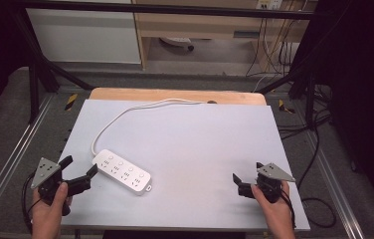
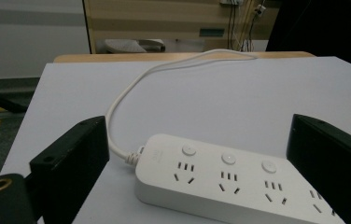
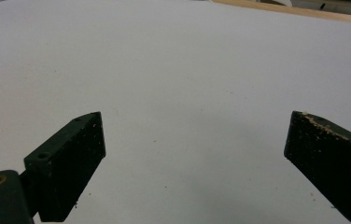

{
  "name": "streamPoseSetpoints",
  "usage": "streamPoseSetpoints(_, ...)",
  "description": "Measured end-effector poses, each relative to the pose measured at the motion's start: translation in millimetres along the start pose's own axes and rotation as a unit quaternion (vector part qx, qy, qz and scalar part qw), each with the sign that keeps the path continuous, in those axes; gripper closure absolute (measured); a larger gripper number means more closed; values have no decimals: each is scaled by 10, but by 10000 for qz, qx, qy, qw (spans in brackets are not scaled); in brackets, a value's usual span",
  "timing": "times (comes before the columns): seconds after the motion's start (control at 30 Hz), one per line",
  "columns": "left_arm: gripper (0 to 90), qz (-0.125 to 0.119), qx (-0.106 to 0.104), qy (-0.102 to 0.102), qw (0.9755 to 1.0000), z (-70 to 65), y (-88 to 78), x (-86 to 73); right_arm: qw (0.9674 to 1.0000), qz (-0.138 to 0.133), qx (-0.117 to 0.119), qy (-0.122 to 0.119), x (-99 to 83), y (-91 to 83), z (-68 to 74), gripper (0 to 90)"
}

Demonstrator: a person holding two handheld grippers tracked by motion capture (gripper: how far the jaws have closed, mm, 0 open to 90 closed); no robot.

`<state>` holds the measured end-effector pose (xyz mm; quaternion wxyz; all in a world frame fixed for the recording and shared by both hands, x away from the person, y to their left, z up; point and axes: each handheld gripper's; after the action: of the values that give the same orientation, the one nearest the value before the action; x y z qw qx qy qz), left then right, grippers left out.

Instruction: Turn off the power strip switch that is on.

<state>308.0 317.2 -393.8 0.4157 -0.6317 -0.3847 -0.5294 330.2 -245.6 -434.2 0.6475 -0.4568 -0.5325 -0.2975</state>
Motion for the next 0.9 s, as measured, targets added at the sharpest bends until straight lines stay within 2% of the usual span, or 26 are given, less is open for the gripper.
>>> streamPoseSetpoints(0.1, 58, -16, -21, -14, 10000, 0, -1, 9, 10000, -27, 8, -66, 7, -2, 0, 54)
streamPoseSetpoints(0.3, 60, -36, -89, 30, 9999, -37, -5, 33, 9999, -108, -102, 23, 30, -42, -22, 42)
streamPoseSetpoints(0.4, 64, -81, -158, 55, 9998, -66, -6, 45, 9998, -215, 20, 27, 41, -41, -34, 30)
streamPoseSetpoints(0.63, 65, -88, -361, 158, 9992, -165, 34, 54, 9997, -175, 165, 12, 41, -3, -17, 61)
streamPoseSetpoints(0.73, 67, -111, -384, 109, 9991, -208, 57, 79, 9996, -137, 242, 40, 36, -6, -14, 74)
streamPoseSetpoints(0.9, 68, -171, -396, 49, 9991, -230, 146, 191, 9996, -119, 238, 108, 21, -34, -24, 64)
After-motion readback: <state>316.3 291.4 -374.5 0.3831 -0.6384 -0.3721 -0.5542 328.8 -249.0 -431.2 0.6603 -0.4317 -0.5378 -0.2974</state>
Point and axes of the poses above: each handheld gripper's, and its own axes: y roughly forward along the jaws, x roughly out of its top, z roughly to its left, and after that the axes turned 11 degrees about -z, right-handed
